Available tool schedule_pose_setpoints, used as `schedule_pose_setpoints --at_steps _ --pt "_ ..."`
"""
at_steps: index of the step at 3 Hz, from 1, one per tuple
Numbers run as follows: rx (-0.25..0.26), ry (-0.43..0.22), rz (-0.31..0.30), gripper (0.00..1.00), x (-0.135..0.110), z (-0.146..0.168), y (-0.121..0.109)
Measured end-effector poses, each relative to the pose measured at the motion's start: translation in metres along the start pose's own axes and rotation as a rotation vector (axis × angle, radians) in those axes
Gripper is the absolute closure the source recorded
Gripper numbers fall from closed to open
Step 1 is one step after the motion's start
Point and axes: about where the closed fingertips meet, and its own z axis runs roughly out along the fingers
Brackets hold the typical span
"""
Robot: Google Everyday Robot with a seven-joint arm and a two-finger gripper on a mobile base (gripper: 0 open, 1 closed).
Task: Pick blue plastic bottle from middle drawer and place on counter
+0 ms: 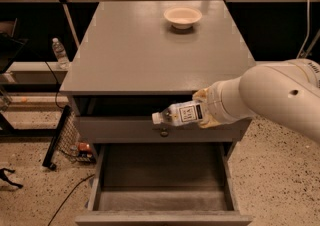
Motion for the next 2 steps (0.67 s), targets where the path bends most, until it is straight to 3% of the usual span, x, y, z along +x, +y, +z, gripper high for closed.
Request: schedule_pose_setpoints --at_steps 2 --pt "0.017 0.015 -0.076 1.00 0.002 -0.022 -0.048"
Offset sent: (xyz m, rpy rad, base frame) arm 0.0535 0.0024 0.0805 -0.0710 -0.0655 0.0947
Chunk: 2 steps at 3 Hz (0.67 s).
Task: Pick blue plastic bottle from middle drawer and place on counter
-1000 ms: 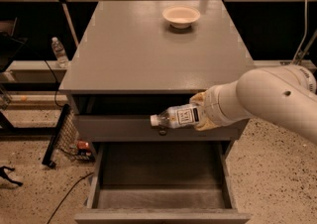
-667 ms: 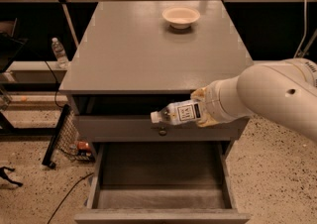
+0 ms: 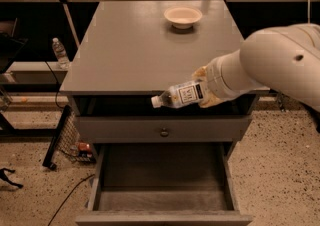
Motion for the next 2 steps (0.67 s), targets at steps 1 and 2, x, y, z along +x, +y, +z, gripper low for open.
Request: schedule_pose_setpoints --at_steps 1,2 --pt "-0.003 -0.004 -0.048 1.00 0.002 -0.004 -0.032" --pt "-0.029 -0.014 -0.097 1.00 0.003 0.003 -0.060"
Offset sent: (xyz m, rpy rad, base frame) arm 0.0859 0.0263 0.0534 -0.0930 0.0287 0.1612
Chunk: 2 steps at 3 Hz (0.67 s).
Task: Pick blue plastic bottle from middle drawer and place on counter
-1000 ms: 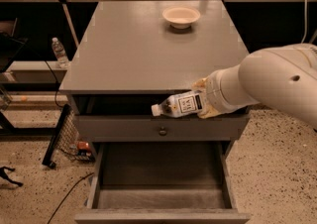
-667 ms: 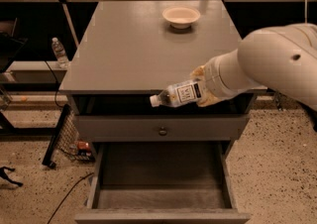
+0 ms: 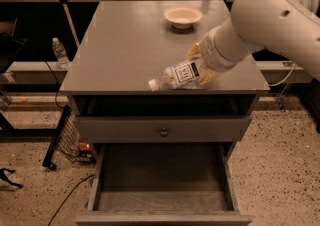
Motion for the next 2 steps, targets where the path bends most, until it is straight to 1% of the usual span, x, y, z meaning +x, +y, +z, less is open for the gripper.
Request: schedule_pose_setpoints --at_steps 1,2 --pt "-0.063 -0.027 -0.043 1.00 0.003 0.018 -0.025" --pt "-0.146 -0.039 -0.066 1.00 0.010 0.040 -0.041"
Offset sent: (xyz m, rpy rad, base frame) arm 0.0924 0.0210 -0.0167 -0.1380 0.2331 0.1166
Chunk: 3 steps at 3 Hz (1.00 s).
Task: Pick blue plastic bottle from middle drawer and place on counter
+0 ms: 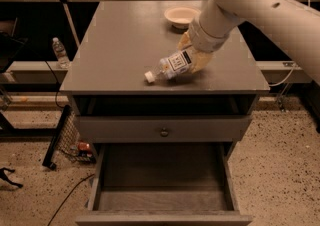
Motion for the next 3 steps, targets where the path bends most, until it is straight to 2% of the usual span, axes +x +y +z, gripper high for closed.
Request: schedule_pose_setpoints --at_steps 1,3 --pt "-0.091 0.023 -0.014 0.84 0.0104 0.0185 -0.0116" --pt "-0.108 0.021 -0.018 0.38 0.0088 0.0222 -0.0128"
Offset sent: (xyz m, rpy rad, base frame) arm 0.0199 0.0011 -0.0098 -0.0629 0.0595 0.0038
